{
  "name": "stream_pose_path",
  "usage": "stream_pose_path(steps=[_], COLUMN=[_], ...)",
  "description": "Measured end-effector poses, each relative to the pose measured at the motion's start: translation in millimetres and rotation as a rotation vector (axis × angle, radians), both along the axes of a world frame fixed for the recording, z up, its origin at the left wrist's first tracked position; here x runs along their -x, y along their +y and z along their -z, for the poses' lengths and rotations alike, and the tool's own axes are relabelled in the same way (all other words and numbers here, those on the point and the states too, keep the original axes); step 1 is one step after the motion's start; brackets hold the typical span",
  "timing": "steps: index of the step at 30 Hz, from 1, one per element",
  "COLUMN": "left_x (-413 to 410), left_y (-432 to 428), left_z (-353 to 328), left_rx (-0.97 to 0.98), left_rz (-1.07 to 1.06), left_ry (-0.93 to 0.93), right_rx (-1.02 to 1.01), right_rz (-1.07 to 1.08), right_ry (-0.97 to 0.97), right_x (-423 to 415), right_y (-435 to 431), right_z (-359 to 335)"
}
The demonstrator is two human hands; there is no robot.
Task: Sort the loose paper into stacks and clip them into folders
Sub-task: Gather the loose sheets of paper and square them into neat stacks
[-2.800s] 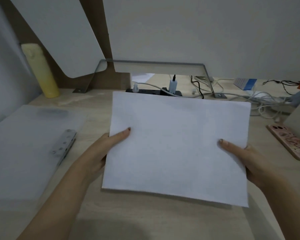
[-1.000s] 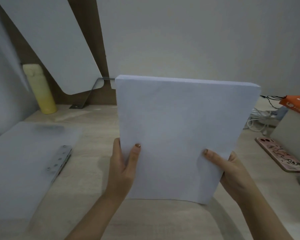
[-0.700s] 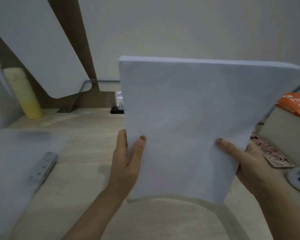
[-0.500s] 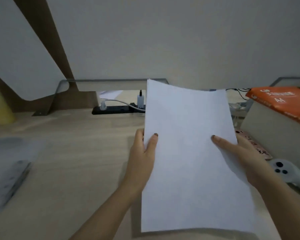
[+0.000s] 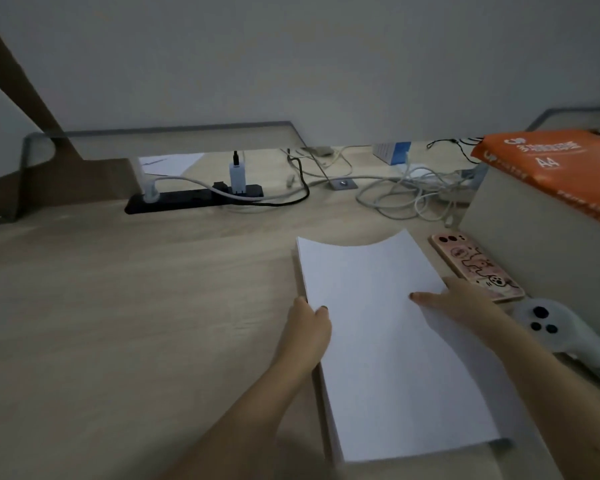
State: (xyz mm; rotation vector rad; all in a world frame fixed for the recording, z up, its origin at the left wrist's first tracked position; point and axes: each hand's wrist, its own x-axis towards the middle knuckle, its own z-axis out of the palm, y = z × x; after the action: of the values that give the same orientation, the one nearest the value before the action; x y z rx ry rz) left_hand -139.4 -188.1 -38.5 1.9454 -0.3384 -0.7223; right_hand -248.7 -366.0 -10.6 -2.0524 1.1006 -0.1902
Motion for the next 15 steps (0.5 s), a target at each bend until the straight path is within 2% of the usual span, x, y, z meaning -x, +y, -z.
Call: stream_pose_path(steps=[4, 10, 15], left_x=[-1, -1, 7], left_y=[-9, -16, -5], left_z=[2, 2, 13], left_rx=[-0.034, -0.031, 0.108], left_rz=[0.003, 0.026, -0.012], left_ry=[0.016, 0.013, -0.068], right_rx=[0.134, 0.224, 0.381], right_rz=[0.042, 0.069, 0.093], right_ry=[0.103, 0.106, 0.097], right_x=[-7, -5, -1], right_y=[-12, -14, -12], right_z=[10, 21, 28])
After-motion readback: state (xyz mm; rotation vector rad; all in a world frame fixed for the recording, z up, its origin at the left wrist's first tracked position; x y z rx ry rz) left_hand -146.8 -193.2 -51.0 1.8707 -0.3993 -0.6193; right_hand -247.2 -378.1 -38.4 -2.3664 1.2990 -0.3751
